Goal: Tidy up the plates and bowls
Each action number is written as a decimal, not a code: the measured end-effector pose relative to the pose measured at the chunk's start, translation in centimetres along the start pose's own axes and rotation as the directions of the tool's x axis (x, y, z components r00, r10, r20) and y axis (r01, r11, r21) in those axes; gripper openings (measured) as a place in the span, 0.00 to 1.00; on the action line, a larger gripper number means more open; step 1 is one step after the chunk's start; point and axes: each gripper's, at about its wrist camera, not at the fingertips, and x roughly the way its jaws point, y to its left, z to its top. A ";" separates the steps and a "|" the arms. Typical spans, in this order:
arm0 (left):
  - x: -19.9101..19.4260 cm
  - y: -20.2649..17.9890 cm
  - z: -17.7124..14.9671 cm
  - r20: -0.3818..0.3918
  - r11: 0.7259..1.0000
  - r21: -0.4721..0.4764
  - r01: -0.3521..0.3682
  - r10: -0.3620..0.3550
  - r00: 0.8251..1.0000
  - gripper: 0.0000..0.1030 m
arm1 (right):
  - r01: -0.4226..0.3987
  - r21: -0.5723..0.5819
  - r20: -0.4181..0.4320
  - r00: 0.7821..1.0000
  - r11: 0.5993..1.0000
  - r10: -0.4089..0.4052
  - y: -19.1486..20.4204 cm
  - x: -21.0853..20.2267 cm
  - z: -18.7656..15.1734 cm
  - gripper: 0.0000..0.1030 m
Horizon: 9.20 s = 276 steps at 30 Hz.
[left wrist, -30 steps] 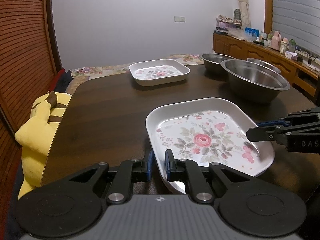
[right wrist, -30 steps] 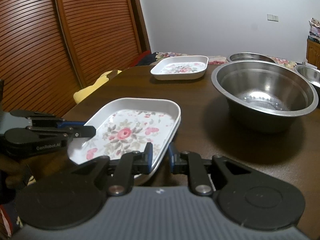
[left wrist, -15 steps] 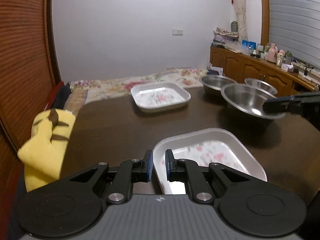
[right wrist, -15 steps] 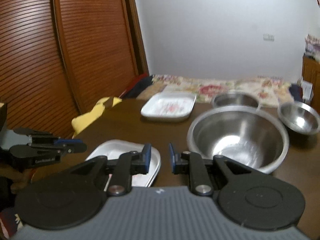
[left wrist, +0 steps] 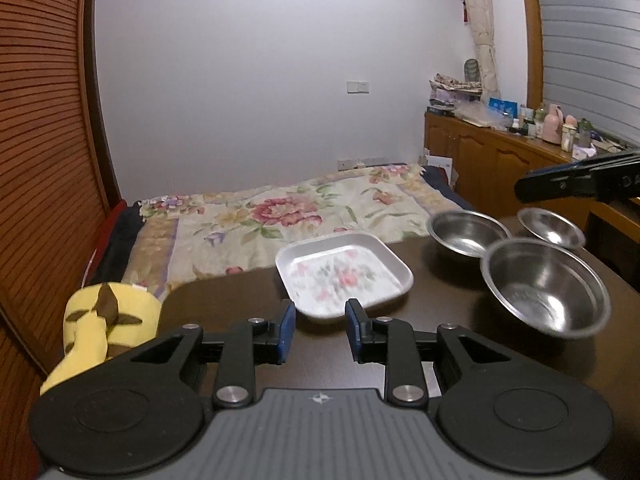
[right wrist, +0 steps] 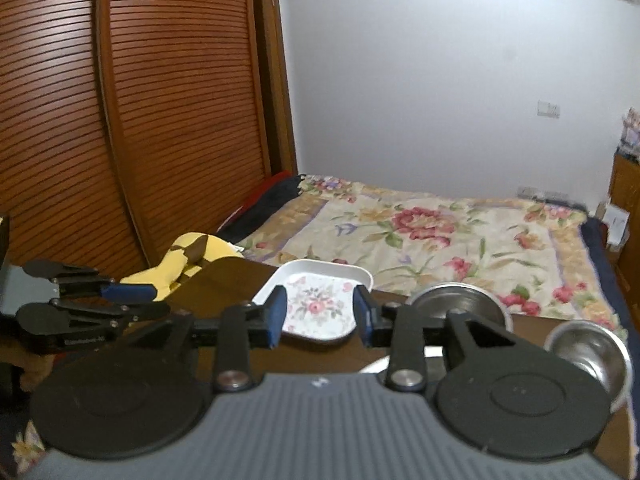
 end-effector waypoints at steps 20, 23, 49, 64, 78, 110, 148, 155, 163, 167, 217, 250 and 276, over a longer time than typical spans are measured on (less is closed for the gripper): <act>11.3 3.8 3.0 -0.100 0.996 -0.084 0.024 -0.032 0.994 0.33 | -0.014 0.075 -0.274 0.961 0.997 0.034 -3.4 12.6 1.3 0.36; 12.7 4.2 2.4 -0.128 0.995 -0.099 0.031 -0.043 0.991 0.33 | -0.013 0.064 -0.310 0.950 0.998 0.032 -3.6 14.0 1.1 0.36; 16.3 5.4 0.3 -0.209 0.978 -0.189 0.085 -0.125 0.970 0.15 | -0.028 0.027 -0.442 0.896 0.999 0.038 -4.4 18.5 -0.4 0.12; 16.5 4.7 0.3 -0.227 0.977 -0.199 0.073 -0.119 0.967 0.11 | -0.042 -0.031 -0.444 0.896 0.999 0.024 -3.8 18.6 -0.6 0.12; 13.2 4.8 1.3 -0.198 0.982 -0.179 0.052 -0.088 0.976 0.11 | -0.076 0.010 -0.401 0.913 0.997 0.073 -3.2 16.3 -0.2 0.12; 1.3 0.6 0.2 -0.075 0.986 -0.136 0.096 -0.107 0.991 0.13 | -0.052 0.019 -0.287 0.956 0.998 0.055 -0.6 5.6 -0.8 0.12; -8.2 -3.2 -8.0 -0.138 0.990 -0.101 0.095 -0.109 0.985 0.13 | -0.131 0.063 -0.269 0.952 0.989 0.143 3.7 -2.8 -9.9 0.13; -7.3 -3.4 -9.7 -0.165 0.988 -0.118 0.098 -0.117 0.979 0.13 | -0.105 0.049 -0.246 0.962 0.993 0.114 3.8 -2.9 -11.0 0.13; -6.8 -3.0 -10.1 -0.166 0.989 -0.121 0.081 -0.100 0.981 0.13 | -0.060 0.036 -0.160 0.985 0.998 0.065 4.9 -3.0 -12.4 0.13; -6.6 -3.0 -10.3 -0.171 0.990 -0.122 0.076 -0.096 0.980 0.13 | -0.041 0.021 -0.135 0.990 0.999 0.044 5.2 -3.0 -12.8 0.13; -5.9 -3.2 -8.9 -0.125 0.993 -0.113 0.015 -0.030 0.992 0.15 | 0.022 0.017 -0.040 0.999 1.000 -0.021 5.8 -4.4 -12.9 0.18; 3.1 -14.9 -1.3 -0.051 0.985 -0.051 0.166 -0.168 0.984 0.45 | 0.244 0.147 0.055 0.965 0.958 -0.255 -7.8 -5.5 -11.2 0.46; 6.6 -14.0 -1.8 -0.115 0.965 -0.169 0.199 -0.220 0.969 0.23 | 0.162 0.289 0.000 0.986 0.944 -0.169 -11.7 -2.3 -12.6 0.25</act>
